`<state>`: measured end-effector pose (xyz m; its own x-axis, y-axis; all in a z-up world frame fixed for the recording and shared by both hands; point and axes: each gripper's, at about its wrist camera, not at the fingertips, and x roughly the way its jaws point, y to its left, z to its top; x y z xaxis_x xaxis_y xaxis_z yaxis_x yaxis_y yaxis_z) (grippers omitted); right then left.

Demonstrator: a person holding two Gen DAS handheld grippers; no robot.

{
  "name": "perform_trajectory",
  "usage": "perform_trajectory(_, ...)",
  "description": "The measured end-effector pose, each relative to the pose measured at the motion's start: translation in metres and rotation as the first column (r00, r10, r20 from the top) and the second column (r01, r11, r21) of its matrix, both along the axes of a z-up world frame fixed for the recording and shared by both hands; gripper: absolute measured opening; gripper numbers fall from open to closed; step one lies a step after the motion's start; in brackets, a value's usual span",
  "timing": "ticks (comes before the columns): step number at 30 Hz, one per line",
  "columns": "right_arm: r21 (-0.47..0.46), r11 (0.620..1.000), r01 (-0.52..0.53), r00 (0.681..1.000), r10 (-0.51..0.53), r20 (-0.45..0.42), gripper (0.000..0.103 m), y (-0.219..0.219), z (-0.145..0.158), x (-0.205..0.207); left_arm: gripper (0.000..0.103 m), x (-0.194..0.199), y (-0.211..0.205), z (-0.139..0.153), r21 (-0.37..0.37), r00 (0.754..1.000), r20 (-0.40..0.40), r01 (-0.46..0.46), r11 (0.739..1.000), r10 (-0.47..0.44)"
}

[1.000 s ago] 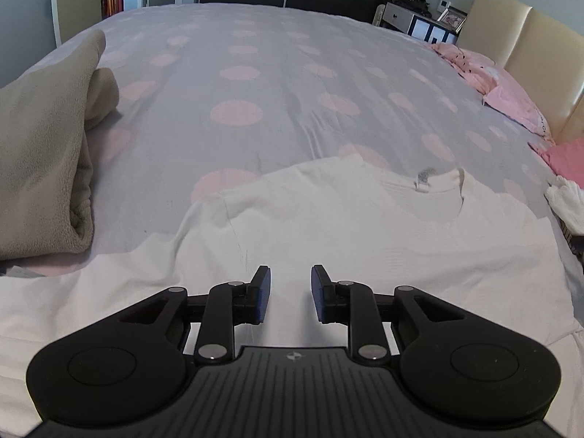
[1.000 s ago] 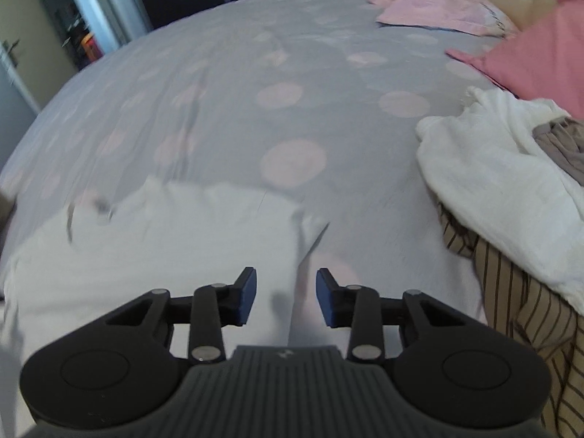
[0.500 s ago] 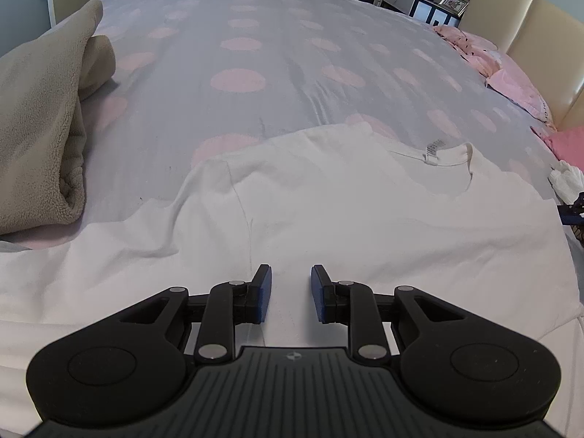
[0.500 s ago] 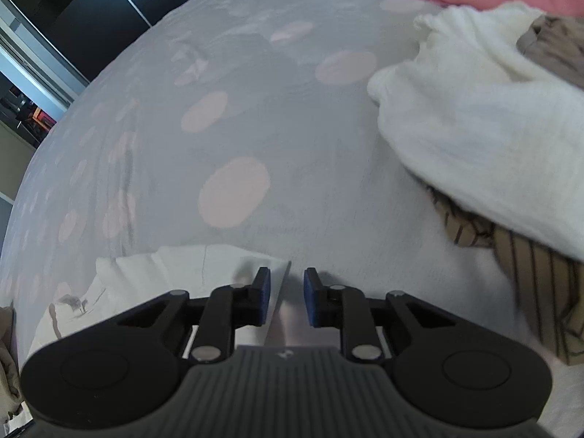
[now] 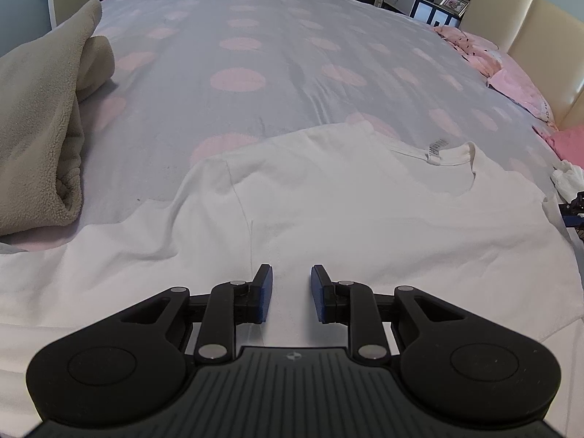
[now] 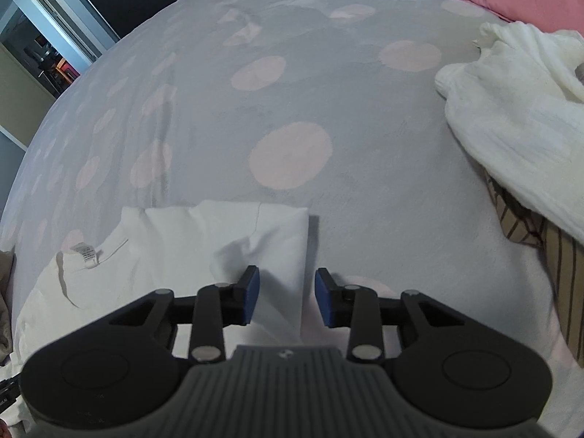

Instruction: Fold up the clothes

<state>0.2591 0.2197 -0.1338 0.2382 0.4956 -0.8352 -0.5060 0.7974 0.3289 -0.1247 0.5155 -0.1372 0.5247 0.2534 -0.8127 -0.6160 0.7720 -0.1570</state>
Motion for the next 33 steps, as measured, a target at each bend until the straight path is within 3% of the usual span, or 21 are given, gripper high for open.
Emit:
perform_trajectory(4, -0.017, 0.999, -0.042, 0.998, 0.043, 0.04, 0.036, 0.004, 0.006, -0.003, 0.021, 0.001, 0.001, -0.001, 0.0, 1.0, -0.001, -0.003, 1.0, 0.003)
perform_trajectory(8, -0.035, 0.997, -0.064, 0.997, 0.065, 0.031, 0.036, 0.009, -0.006, -0.006, 0.021, 0.003, 0.0, -0.001, 0.003, 1.0, -0.003, -0.004, 1.0, 0.004)
perform_trajectory(10, -0.053, 0.995, -0.087, 0.994, 0.09, 0.06, 0.023, 0.012, -0.01, -0.011, 0.021, 0.003, 0.001, -0.001, 0.001, 1.0, -0.002, -0.005, 1.0, 0.005)
perform_trajectory(12, -0.074, 0.992, -0.107, 0.989, 0.113, 0.096, 0.003, 0.015, -0.01, -0.015, 0.021, 0.002, 0.002, -0.002, 0.0, 1.0, -0.001, -0.005, 1.0, 0.005)
perform_trajectory(18, -0.07, 0.996, -0.062, 0.992, 0.069, 0.108, 0.002, -0.003, -0.002, 0.0, 0.019, 0.004, 0.002, -0.003, 0.009, 1.0, -0.022, 0.006, 1.0, -0.006)
perform_trajectory(22, -0.211, 0.977, -0.019, 0.965, 0.074, 0.253, 0.0, -0.013, -0.001, 0.002, 0.017, 0.003, 0.004, -0.003, 0.001, 1.0, -0.021, 0.003, 1.0, -0.002)
perform_trajectory(25, -0.1, 0.994, 0.042, 0.987, -0.025, 0.161, 0.0, -0.036, 0.004, 0.02, 0.017, 0.003, 0.003, -0.004, 0.004, 1.0, -0.022, 0.003, 1.0, -0.003)
perform_trajectory(28, -0.027, 0.999, 0.033, 0.99, -0.029, 0.135, 0.005, -0.04, 0.012, 0.02, 0.017, 0.005, 0.003, -0.005, 0.005, 1.0, -0.024, -0.002, 1.0, 0.002)
perform_trajectory(30, 0.037, 0.999, 0.027, 0.997, -0.029, 0.069, 0.007, -0.037, 0.01, 0.019, 0.017, 0.005, 0.002, -0.005, 0.007, 1.0, -0.025, -0.004, 1.0, 0.005)
perform_trajectory(33, 0.062, 0.998, 0.017, 1.0, -0.019, 0.022, 0.01, -0.028, 0.006, 0.013, 0.017, 0.005, 0.002, -0.005, 0.01, 1.0, -0.025, -0.005, 1.0, 0.005)
